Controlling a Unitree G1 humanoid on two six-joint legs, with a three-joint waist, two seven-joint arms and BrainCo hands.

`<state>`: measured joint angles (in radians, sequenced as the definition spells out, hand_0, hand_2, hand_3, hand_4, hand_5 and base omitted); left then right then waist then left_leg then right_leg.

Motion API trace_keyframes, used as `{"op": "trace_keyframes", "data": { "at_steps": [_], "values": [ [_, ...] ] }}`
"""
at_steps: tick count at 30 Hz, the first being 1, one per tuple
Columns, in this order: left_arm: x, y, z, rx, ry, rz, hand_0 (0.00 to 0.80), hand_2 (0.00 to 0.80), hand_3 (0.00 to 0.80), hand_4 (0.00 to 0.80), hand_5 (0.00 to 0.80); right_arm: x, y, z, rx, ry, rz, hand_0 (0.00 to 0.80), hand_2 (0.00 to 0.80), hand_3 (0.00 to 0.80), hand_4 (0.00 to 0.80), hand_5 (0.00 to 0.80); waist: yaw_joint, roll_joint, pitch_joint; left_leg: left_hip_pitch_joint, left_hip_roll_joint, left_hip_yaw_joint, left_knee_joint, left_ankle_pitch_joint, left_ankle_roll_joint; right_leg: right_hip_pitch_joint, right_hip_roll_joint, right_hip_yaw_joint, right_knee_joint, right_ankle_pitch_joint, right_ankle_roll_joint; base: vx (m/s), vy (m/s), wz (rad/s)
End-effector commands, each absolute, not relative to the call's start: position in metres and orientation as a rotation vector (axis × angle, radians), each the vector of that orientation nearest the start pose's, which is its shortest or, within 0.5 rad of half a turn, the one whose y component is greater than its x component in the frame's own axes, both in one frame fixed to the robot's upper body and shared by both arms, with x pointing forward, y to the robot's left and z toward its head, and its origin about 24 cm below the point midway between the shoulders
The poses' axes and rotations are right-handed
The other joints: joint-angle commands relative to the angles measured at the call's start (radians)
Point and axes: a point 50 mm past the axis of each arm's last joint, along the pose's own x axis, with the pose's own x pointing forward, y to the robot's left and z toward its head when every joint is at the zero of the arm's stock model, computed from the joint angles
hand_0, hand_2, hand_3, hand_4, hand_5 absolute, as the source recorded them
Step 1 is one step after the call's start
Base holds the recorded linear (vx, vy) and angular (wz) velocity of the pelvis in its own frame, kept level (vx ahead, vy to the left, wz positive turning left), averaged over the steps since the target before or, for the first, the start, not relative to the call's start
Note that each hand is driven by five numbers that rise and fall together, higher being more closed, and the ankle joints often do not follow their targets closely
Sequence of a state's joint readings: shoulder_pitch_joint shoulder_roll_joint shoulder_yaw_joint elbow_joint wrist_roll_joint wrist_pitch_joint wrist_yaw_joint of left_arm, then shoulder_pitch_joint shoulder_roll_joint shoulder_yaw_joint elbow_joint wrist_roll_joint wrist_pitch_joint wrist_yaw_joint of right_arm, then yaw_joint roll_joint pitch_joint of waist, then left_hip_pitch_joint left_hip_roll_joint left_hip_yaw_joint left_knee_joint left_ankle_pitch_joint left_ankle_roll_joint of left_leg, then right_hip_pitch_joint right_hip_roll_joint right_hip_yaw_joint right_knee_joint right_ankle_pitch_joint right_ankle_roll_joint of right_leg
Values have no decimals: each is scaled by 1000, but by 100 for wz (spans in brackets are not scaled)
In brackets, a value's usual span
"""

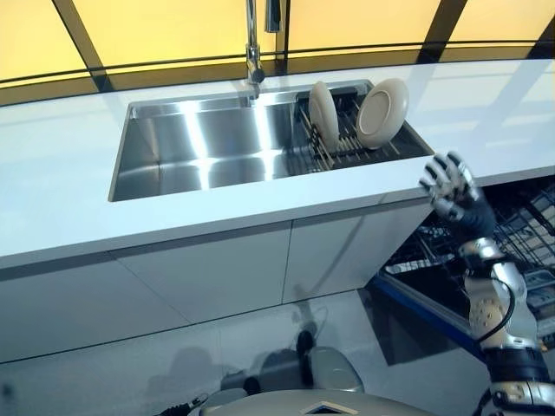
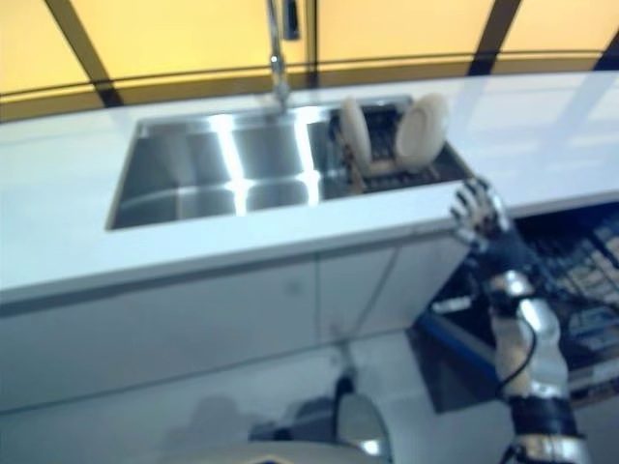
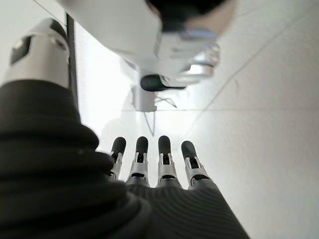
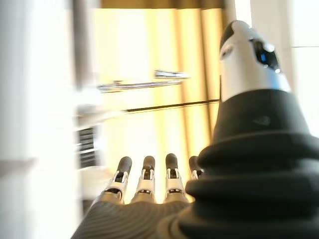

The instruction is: Take plates into dishwasher

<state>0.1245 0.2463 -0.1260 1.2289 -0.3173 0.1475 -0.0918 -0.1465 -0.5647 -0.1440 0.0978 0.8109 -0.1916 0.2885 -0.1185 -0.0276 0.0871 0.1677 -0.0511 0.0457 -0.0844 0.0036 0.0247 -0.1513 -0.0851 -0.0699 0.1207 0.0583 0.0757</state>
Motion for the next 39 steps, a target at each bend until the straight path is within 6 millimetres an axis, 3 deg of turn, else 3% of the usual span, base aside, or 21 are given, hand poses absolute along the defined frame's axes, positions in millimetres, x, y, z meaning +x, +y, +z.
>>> {"op": "trace_keyframes", "data": {
  "at_steps": [1,6,12,15,18,24,27,30,31,32,35,39],
  "values": [
    [46,234,-170,-13,1436,139,0,0,0,0,0,280,-276,213,230,-717,148,0,0,0,0,0,16,-9,-31,43,-6,-87,73,-125,12,50,11,2,-45,55,16,99,-74,24],
    [50,245,-166,21,1435,156,0,0,0,0,0,290,-287,254,239,-796,43,0,0,0,0,0,38,-18,-35,51,6,-89,63,-126,7,49,-9,-15,-23,58,34,99,-67,1],
    [52,256,-163,52,1438,182,0,0,0,0,0,300,-320,265,170,-687,-201,0,0,0,0,0,54,-25,-25,61,36,-34,53,-123,-11,50,-49,-91,-15,61,52,89,-94,4],
    [44,263,-162,43,1448,227,0,0,0,0,0,310,-325,263,191,-629,-252,0,0,0,0,0,83,-25,-19,68,48,22,48,-117,-25,62,-88,-196,-16,73,66,50,-124,-21],
    [37,269,-161,44,1460,259,0,0,0,0,0,323,-318,264,184,-591,-252,0,0,0,0,0,109,-12,-16,66,66,66,54,-107,-36,83,-97,-259,-5,44,56,39,-136,-71],
    [35,269,-161,22,1467,280,0,0,0,0,0,336,-301,270,114,-535,-187,0,0,0,0,0,108,-20,-32,52,87,47,143,-113,-67,113,-34,-226,-34,-6,-11,65,-95,-18],
    [42,257,-164,1,1449,247,0,0,0,0,0,339,-290,271,60,-521,-154,0,0,0,0,0,119,-31,-17,-69,103,33,372,23,-110,158,-8,-214,-50,-34,-59,51,-52,-21],
    [51,248,-166,-6,1433,211,0,0,0,0,0,338,-283,264,45,-514,-140,0,0,0,0,0,153,-29,14,-201,72,27,360,55,-106,211,9,-166,-64,-54,-56,127,32,-43],
    [53,244,-166,-9,1427,192,0,0,0,0,0,341,-276,259,25,-504,-135,0,0,0,0,0,175,-18,32,-250,92,68,250,90,-110,251,25,-142,-83,-64,-46,169,83,-65],
    [54,242,-166,0,1427,179,0,0,0,0,0,343,-273,256,34,-496,-125,0,0,0,0,0,187,-20,42,-274,108,77,250,121,-116,269,22,-132,-88,-68,-46,152,70,-51],
    [59,240,-166,-3,1415,179,0,0,0,0,0,344,-267,251,38,-479,-101,0,0,0,0,0,188,-30,32,-235,74,68,180,59,-88,277,15,-123,-116,-57,-34,71,41,-22],
    [62,239,-166,-4,1418,187,0,0,0,0,0,342,-271,245,40,-442,-67,0,0,0,0,0,170,-32,-9,-155,61,77,55,54,-73,278,13,-141,-170,-34,-18,91,88,-50]
  ]
}}
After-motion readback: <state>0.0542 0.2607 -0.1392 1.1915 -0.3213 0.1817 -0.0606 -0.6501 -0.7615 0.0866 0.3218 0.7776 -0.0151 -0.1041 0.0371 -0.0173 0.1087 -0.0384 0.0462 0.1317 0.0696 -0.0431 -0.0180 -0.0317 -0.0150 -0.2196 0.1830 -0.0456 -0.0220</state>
